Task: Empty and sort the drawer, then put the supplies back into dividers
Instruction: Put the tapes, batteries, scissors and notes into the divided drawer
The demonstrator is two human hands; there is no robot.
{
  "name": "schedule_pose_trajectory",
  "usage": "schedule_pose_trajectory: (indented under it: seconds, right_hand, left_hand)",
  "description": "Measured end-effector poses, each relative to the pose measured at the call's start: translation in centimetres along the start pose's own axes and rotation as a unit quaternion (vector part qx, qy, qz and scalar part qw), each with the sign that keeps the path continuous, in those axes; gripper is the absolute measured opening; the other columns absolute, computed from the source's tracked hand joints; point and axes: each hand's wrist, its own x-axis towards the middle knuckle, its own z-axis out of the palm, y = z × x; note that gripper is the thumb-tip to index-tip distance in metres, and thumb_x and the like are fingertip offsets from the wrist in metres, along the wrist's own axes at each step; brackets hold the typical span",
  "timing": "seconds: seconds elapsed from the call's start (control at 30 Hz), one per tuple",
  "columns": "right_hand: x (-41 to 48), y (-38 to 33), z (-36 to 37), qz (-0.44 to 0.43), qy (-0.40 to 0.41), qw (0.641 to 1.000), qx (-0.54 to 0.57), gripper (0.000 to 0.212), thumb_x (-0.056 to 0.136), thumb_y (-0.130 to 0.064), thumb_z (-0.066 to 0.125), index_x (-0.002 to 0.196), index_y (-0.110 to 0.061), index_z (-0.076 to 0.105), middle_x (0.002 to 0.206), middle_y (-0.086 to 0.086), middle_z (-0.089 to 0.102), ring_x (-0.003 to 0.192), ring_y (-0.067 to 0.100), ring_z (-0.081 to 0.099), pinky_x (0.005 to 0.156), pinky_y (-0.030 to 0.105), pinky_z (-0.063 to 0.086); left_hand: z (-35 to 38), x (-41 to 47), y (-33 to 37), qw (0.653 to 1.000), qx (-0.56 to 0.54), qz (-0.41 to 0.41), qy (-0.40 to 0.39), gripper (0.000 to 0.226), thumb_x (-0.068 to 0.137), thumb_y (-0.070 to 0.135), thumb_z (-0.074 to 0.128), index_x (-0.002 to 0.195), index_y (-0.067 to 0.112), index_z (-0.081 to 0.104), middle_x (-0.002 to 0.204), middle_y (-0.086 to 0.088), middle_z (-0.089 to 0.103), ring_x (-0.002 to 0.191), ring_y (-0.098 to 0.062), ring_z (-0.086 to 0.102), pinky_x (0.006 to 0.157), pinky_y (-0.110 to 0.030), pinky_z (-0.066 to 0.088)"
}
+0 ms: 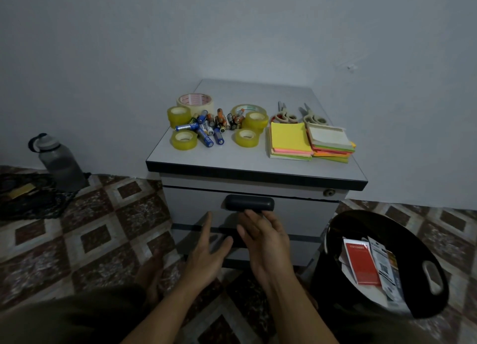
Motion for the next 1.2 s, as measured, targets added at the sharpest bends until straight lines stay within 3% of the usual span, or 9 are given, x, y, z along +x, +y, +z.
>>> schedule_pose_trajectory:
  seconds: [0.2, 0.4, 0.6, 0.67, 0.87, 0.97, 1.03, 1.13, 1.2]
  right_hand:
    - [-0.2, -0.2, 0.3, 0.015, -0.017, 0.999, 0.036, 0.033, 0.089, 0.002, 0.064, 0.118, -0.013, 0.057, 0.12, 0.018, 0.069, 0.114, 0.032, 0.066, 0.1, 0.045, 0.05]
    - [0.0, -0.5, 0.6, 0.021, -0.028, 0.999, 0.041, 0.023, 0.093, 0.004, 0.055, 0.109, -0.013, 0.057, 0.117, 0.017, 0.068, 0.118, 0.029, 0.063, 0.098, 0.044, 0.051]
    - [-1.2, -0.6, 1.0, 0.026, -0.05, 0.998, 0.032, 0.019, 0.093, 0.005, 0.053, 0.094, -0.011, 0.061, 0.109, 0.017, 0.07, 0.115, 0.03, 0.065, 0.101, 0.044, 0.049]
    - [-1.9, -0.6, 0.8, 0.026, -0.046, 0.998, 0.027, 0.02, 0.093, 0.006, 0.051, 0.094, -0.011, 0.061, 0.109, 0.017, 0.071, 0.114, 0.029, 0.066, 0.101, 0.044, 0.049]
    - [-3.7, -0.1, 0.2, 0.013, 0.002, 1.0, -0.015, 0.022, 0.09, 0.009, 0.055, 0.104, -0.006, 0.061, 0.115, 0.02, 0.07, 0.111, 0.028, 0.068, 0.103, 0.045, 0.049]
    - [-4.7, -0.3, -0.3, -0.025, 0.042, 0.989, -0.136, 0.012, 0.09, 0.0, 0.064, 0.102, -0.003, 0.064, 0.103, 0.017, 0.073, 0.102, 0.028, 0.071, 0.095, 0.043, 0.054]
    - [-5.3, -0.9, -0.7, -0.071, 0.075, 0.964, -0.245, 0.009, 0.091, -0.005, 0.065, 0.1, -0.007, 0.065, 0.096, 0.013, 0.074, 0.095, 0.026, 0.072, 0.086, 0.039, 0.058]
    - [-5.9, -2.5, -1.6, -0.157, 0.092, 0.923, -0.338, 0.011, 0.093, -0.011, 0.064, 0.102, -0.017, 0.065, 0.098, 0.007, 0.071, 0.094, 0.025, 0.068, 0.083, 0.04, 0.059]
    - [-6.1, -3.8, -2.3, -0.235, 0.094, 0.887, -0.387, 0.017, 0.092, -0.014, 0.064, 0.103, -0.027, 0.065, 0.103, -0.001, 0.068, 0.099, 0.019, 0.065, 0.091, 0.044, 0.055]
  left_hand:
    - [-1.0, -0.2, 0.1, 1.0, 0.011, -0.006, 0.009, 0.077, 0.096, 0.056, 0.051, 0.15, 0.058, -0.004, 0.162, 0.007, 0.023, 0.143, -0.016, 0.031, 0.105, -0.03, 0.027]
    - [-1.5, 0.0, -0.1, 1.0, 0.003, -0.004, 0.0, 0.077, 0.095, 0.058, 0.049, 0.148, 0.06, -0.007, 0.16, 0.015, 0.018, 0.146, -0.014, 0.026, 0.113, -0.032, 0.023]
    - [-1.6, -0.4, -1.9, 0.998, 0.037, 0.034, -0.033, 0.09, 0.097, 0.051, 0.054, 0.14, 0.063, -0.025, 0.152, 0.031, -0.01, 0.145, -0.008, 0.017, 0.117, -0.032, 0.017]
    - [-1.5, -1.0, -2.1, 0.998, 0.047, 0.039, -0.034, 0.09, 0.1, 0.044, 0.053, 0.142, 0.06, -0.025, 0.153, 0.03, -0.007, 0.138, -0.001, 0.015, 0.116, -0.028, 0.015]
    - [-2.0, -3.1, -2.3, 0.995, 0.021, 0.063, 0.077, 0.07, 0.101, 0.028, 0.055, 0.145, 0.064, 0.015, 0.157, 0.018, 0.028, 0.143, -0.011, 0.033, 0.12, -0.039, 0.03]
    - [-2.7, -3.8, -1.3, 0.987, 0.038, 0.11, 0.11, 0.062, 0.1, 0.03, 0.057, 0.143, 0.06, 0.023, 0.155, 0.013, 0.037, 0.137, -0.011, 0.042, 0.116, -0.041, 0.037]
    - [-3.1, -4.2, -0.5, 0.982, 0.038, 0.142, 0.121, 0.06, 0.099, 0.03, 0.057, 0.145, 0.055, 0.028, 0.153, 0.013, 0.04, 0.135, -0.01, 0.044, 0.114, -0.037, 0.039]
    - [-4.1, -4.4, 1.1, 0.97, 0.026, 0.199, 0.14, 0.055, 0.099, 0.027, 0.058, 0.143, 0.051, 0.036, 0.145, 0.015, 0.044, 0.132, -0.006, 0.044, 0.103, -0.013, 0.041]
    - [-5.1, -4.3, 2.4, 0.954, 0.052, 0.242, 0.167, 0.049, 0.098, 0.032, 0.06, 0.142, 0.045, 0.044, 0.138, 0.015, 0.048, 0.13, -0.008, 0.045, 0.101, -0.018, 0.041]
